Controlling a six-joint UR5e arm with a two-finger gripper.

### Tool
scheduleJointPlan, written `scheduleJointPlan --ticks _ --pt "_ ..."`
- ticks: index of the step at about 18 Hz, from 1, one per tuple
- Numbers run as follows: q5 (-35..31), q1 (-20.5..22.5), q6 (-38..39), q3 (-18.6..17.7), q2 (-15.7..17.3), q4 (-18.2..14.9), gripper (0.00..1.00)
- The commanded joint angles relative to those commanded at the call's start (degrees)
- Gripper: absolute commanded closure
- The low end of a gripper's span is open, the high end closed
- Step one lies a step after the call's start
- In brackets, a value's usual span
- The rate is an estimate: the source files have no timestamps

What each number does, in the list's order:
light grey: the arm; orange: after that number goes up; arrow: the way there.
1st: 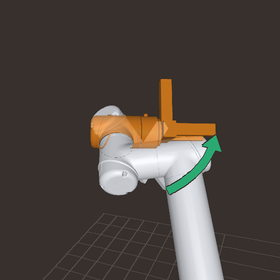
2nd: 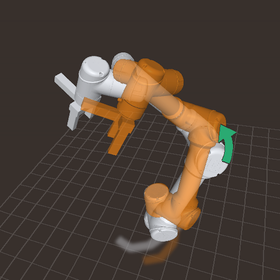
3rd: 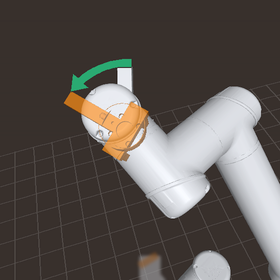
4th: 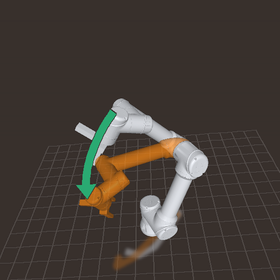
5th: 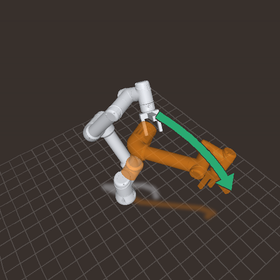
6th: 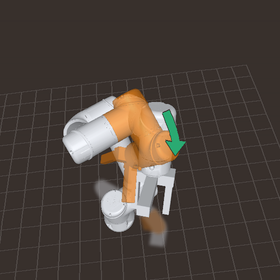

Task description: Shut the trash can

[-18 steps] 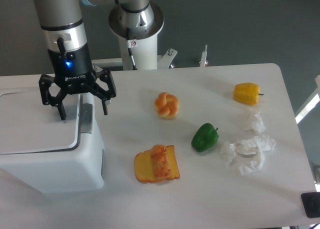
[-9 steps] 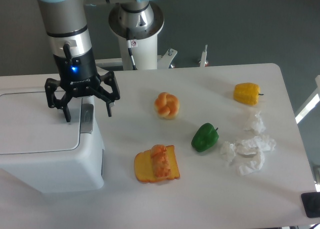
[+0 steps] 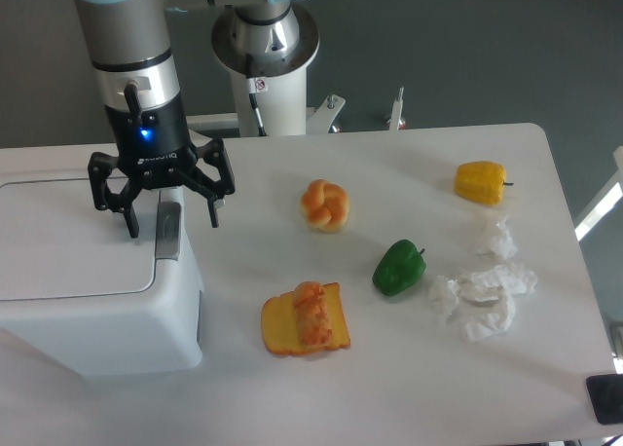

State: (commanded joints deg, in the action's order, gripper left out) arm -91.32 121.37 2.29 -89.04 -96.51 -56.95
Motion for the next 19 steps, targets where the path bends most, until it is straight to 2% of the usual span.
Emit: scheduleJointPlan --ticks 3,7,14,19 --pt "-0.2 1.9 -3.4 1.2 0.0 -0.1 0.00" --pt "-0.1 10.0 -22.5 0.6 -0.4 -0.1 0.00" --pt "-0.2 23.6 -46.1 1.1 -6.8 -0.6 0.00" --pt "-0.5 31.5 -64.3 6.9 -11.9 -9.5 0.00"
